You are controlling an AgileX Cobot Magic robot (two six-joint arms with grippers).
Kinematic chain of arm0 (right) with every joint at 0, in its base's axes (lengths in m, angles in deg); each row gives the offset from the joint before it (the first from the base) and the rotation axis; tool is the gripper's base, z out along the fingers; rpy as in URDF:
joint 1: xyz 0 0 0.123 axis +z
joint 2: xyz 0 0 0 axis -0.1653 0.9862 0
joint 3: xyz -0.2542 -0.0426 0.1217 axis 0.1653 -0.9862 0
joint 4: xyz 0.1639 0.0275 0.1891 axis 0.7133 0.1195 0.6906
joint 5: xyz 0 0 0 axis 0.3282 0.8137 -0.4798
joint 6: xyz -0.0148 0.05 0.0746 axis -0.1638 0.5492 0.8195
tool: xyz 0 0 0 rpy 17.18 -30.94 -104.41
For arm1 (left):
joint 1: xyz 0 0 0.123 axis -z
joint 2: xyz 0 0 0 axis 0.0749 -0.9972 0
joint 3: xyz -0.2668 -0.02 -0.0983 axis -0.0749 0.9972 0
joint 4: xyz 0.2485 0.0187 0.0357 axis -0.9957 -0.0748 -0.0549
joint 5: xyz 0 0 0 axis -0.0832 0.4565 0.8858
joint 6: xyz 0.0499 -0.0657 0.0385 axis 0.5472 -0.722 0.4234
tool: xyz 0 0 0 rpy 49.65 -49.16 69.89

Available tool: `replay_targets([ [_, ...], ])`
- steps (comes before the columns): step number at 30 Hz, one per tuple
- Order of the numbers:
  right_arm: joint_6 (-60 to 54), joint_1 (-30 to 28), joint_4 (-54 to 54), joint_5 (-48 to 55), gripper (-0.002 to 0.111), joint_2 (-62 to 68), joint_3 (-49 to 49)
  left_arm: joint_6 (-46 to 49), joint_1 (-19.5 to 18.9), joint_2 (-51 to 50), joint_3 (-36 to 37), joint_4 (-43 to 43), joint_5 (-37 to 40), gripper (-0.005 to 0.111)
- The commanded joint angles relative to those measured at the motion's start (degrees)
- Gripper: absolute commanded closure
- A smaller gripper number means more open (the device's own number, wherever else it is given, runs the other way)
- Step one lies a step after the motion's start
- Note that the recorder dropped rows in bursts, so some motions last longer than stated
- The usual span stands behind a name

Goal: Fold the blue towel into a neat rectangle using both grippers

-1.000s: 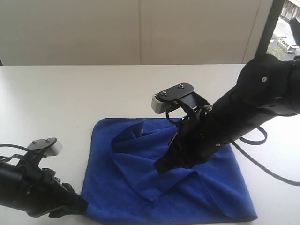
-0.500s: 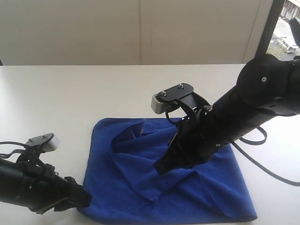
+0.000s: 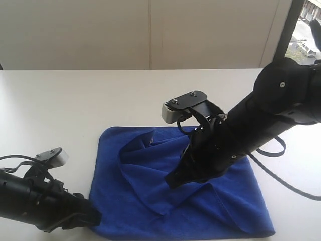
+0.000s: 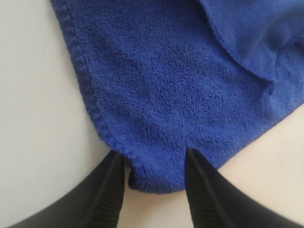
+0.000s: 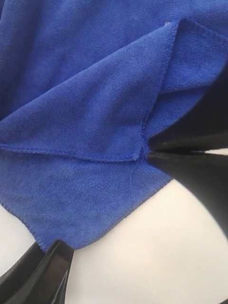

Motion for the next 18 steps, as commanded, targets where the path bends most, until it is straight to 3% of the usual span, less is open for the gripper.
replay_targets([
  [1,-0.8,0.0,0.0,0.3,0.108,-0.4,-0.2,1.4,0.3,-0.7,-1.1,2.0,2.3,0.06],
  [11,-0.8,0.0,-0.1,-0.5,0.108,-0.4,-0.2,5.6,0.3,-0.7,-2.3,9.7,9.7,0.06],
  [18,-0.8,0.0,-0.4,-0.6,0.108,-0.4,-0.2,6.9,0.3,-0.9,-5.1,10.3,5.0,0.06],
])
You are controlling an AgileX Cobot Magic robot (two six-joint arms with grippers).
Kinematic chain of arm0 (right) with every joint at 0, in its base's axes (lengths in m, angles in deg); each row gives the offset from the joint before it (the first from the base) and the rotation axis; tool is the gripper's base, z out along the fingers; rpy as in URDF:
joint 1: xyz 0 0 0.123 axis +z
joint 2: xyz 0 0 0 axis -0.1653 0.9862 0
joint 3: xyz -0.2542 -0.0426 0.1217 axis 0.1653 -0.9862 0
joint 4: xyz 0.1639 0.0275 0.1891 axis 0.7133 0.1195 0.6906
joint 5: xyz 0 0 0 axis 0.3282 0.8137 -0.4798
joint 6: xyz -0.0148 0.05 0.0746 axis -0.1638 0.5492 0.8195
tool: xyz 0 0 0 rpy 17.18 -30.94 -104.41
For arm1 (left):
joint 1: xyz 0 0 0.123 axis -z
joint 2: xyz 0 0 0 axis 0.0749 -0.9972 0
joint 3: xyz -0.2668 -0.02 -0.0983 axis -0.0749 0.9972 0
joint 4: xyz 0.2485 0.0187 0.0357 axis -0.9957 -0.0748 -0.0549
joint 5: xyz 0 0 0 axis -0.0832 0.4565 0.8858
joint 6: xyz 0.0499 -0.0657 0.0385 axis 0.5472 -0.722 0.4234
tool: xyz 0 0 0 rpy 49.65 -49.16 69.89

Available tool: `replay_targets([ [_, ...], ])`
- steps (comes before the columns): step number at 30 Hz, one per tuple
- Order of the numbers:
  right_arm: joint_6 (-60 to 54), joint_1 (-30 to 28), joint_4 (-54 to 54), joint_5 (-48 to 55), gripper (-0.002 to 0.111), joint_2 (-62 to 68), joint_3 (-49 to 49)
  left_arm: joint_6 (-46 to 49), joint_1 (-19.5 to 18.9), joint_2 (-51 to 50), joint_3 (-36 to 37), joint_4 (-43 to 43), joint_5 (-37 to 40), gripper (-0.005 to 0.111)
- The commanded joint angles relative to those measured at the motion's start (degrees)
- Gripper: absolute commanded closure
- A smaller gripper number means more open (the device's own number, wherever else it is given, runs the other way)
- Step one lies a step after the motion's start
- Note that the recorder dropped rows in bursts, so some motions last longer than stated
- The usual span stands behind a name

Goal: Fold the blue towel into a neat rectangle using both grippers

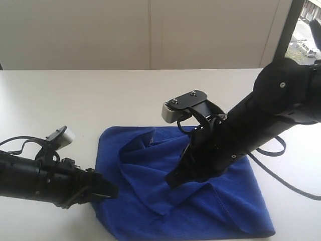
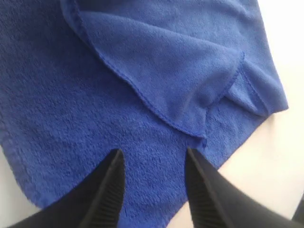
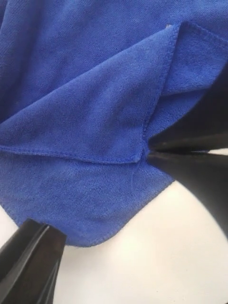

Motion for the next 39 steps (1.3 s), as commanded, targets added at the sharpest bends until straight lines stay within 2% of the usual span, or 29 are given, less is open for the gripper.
replay_targets([
  [1,-0.8,0.0,-0.3,-0.4,0.108,-0.4,-0.2,0.9,0.3,-0.3,-1.2,1.2,-1.9,0.06],
  [5,-0.8,0.0,-0.3,-0.1,0.108,-0.4,-0.2,0.9,0.2,0.0,-1.6,-0.7,-0.1,0.06],
  [8,-0.8,0.0,-0.5,0.5,0.108,-0.4,-0.2,-0.3,0.2,1.8,-1.6,-6.9,2.0,0.06],
  [11,-0.8,0.0,-0.5,0.9,0.108,-0.4,-0.2,-6.5,0.2,3.3,-1.6,-15.8,0.8,0.063],
  [15,-0.8,0.0,-0.5,0.8,0.108,-0.4,-0.2,-18.4,0.2,3.8,-1.6,-29.6,-2.3,0.077],
  [18,-0.8,0.0,-0.5,0.7,0.108,-0.4,-0.2,-22.8,0.2,3.8,-1.6,-33.6,-1.4,0.076],
  [20,-0.8,0.0,-0.5,0.3,0.108,-0.4,-0.2,-23.2,0.2,3.8,-1.6,-33.9,-0.7,0.069],
  [21,-0.8,0.0,-0.5,0.2,0.108,-0.4,-0.2,-23.2,0.2,3.8,-1.6,-34.7,-0.2,0.059],
  [23,-0.8,0.0,-0.5,0.2,0.108,-0.4,-0.2,-24.1,0.2,3.8,-1.5,-35.7,-1.4,0.049],
  [33,-0.8,0.0,-0.5,0.0,0.108,-0.4,-0.2,-24.6,0.3,2.6,-1.5,-31.6,-3.3,0.049],
  [39,-0.8,0.0,-0.5,0.0,0.108,-0.4,-0.2,-17.6,0.5,0.8,-1.5,-23.7,-2.0,0.049],
])
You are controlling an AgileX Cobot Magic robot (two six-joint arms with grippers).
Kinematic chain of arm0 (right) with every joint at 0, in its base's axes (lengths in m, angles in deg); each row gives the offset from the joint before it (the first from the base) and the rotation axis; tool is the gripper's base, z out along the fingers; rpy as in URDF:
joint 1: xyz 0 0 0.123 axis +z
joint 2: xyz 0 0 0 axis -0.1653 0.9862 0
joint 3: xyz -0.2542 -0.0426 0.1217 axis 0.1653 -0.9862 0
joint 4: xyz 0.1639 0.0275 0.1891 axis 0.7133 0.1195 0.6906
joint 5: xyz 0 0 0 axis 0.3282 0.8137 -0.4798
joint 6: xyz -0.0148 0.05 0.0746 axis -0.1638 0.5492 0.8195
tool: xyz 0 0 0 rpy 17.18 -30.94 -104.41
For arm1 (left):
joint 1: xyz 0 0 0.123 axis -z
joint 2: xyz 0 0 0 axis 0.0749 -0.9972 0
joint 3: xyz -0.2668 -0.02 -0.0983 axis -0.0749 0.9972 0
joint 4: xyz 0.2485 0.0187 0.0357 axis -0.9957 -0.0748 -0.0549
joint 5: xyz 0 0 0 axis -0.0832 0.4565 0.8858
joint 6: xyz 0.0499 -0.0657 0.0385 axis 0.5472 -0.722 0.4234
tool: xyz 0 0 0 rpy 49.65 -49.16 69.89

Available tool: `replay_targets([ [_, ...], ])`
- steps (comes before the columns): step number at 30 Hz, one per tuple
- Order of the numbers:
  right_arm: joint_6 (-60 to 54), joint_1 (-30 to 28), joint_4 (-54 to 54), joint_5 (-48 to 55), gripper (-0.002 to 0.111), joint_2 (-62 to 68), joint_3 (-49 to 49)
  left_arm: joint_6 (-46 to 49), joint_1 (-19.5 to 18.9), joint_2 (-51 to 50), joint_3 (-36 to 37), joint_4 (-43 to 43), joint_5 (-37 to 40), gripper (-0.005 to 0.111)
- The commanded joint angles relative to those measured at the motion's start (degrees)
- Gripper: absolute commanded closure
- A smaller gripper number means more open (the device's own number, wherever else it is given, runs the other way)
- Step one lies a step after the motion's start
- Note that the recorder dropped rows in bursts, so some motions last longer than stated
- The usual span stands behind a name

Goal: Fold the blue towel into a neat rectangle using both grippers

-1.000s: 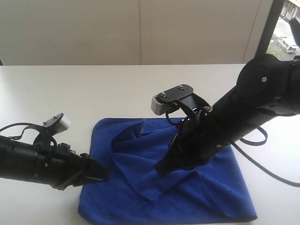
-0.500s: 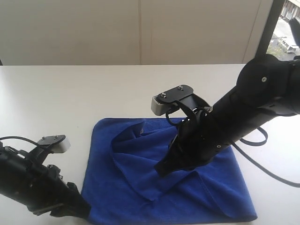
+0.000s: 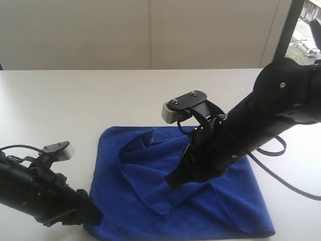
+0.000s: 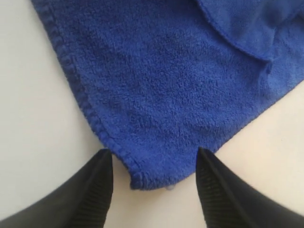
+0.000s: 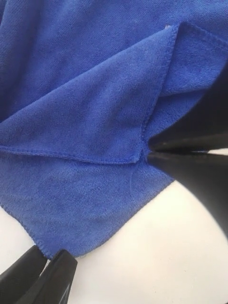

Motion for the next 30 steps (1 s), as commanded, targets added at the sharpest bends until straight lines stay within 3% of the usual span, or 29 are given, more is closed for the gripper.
replay_targets([
  [1,-0.8,0.0,-0.2,0.0,0.108,-0.4,-0.2,4.1,0.4,-1.0,-0.1,5.1,1.9,0.049],
  [12,-0.8,0.0,-0.2,0.0,0.108,-0.4,-0.2,7.2,0.4,-1.3,-0.1,10.3,1.9,0.056],
  [18,-0.8,0.0,-0.2,0.0,0.108,-0.4,-0.2,7.9,0.4,-1.3,-0.1,10.8,2.8,0.075],
  [30,-0.8,0.0,-0.2,0.2,0.108,-0.4,-0.2,9.0,0.4,-6.5,-0.1,11.2,5.9,0.076],
])
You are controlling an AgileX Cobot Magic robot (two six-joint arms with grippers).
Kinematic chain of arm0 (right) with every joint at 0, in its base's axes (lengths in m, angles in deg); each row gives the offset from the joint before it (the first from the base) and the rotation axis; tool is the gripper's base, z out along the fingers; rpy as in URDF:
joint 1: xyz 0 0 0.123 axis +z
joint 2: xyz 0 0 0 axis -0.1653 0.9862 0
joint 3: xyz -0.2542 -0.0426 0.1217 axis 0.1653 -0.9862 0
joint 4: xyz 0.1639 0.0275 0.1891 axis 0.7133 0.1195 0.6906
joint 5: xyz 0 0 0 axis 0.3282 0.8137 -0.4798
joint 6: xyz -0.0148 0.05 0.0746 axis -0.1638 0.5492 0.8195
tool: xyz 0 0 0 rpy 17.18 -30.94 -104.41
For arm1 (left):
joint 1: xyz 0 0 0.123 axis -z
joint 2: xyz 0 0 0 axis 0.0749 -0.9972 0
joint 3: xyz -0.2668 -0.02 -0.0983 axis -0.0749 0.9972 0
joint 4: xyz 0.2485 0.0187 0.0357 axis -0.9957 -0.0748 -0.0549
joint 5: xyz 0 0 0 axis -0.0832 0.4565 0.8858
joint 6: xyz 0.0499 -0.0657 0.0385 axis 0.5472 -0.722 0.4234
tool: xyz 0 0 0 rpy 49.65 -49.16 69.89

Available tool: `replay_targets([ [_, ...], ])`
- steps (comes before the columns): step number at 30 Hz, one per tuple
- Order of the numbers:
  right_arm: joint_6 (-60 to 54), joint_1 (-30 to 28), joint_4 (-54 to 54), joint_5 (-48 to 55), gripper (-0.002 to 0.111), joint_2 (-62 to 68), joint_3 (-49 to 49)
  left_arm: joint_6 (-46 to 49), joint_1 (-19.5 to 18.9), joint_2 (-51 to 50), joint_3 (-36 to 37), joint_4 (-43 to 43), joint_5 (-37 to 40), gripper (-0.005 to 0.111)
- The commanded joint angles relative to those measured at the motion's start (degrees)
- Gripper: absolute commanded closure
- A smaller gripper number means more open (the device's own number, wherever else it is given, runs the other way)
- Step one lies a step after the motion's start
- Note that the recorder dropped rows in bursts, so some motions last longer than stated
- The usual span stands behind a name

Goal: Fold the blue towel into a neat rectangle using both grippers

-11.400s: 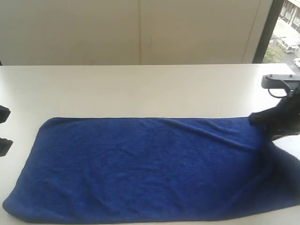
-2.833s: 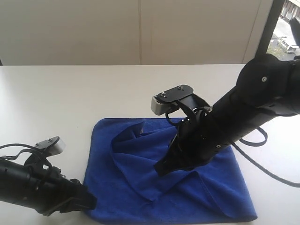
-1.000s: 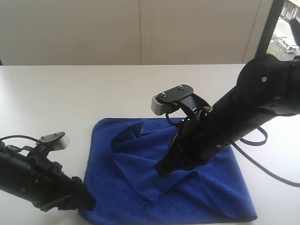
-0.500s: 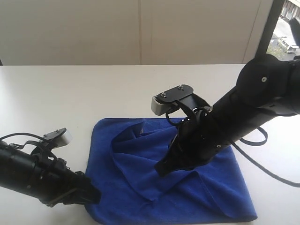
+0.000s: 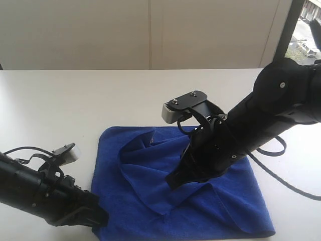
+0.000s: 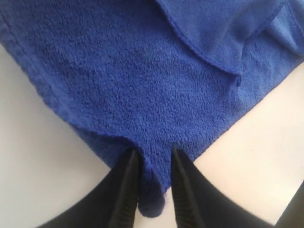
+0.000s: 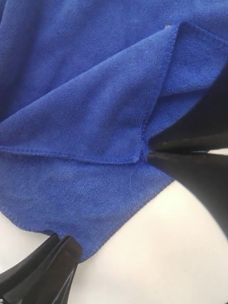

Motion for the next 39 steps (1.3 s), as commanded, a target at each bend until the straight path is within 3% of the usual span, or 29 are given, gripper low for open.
replay_targets([
  [1,-0.8,0.0,-0.2,0.2,0.108,-0.4,-0.2,0.5,0.4,-2.0,0.0,0.9,1.9,0.076],
  [12,-0.8,0.0,-0.2,0.2,0.108,-0.4,-0.2,-3.2,0.4,0.5,0.0,-6.2,2.6,0.095],
  [20,-0.8,0.0,-0.2,0.1,0.108,-0.4,-0.2,-11.8,-0.8,2.2,0.0,-17.3,1.4,0.086],
  [26,-0.8,0.0,-0.2,0.1,0.108,-0.4,-0.2,-11.8,-0.8,2.4,0.0,-17.7,0.2,0.076],
  [33,-0.8,0.0,-0.2,0.1,0.108,-0.4,-0.2,-11.8,-0.8,2.5,-0.4,-19.6,-2.6,0.045],
  [39,-0.7,0.0,-0.2,0.1,0.108,-0.4,-0.2,-14.3,-0.8,5.1,-4.5,-19.2,-2.6,0.042],
])
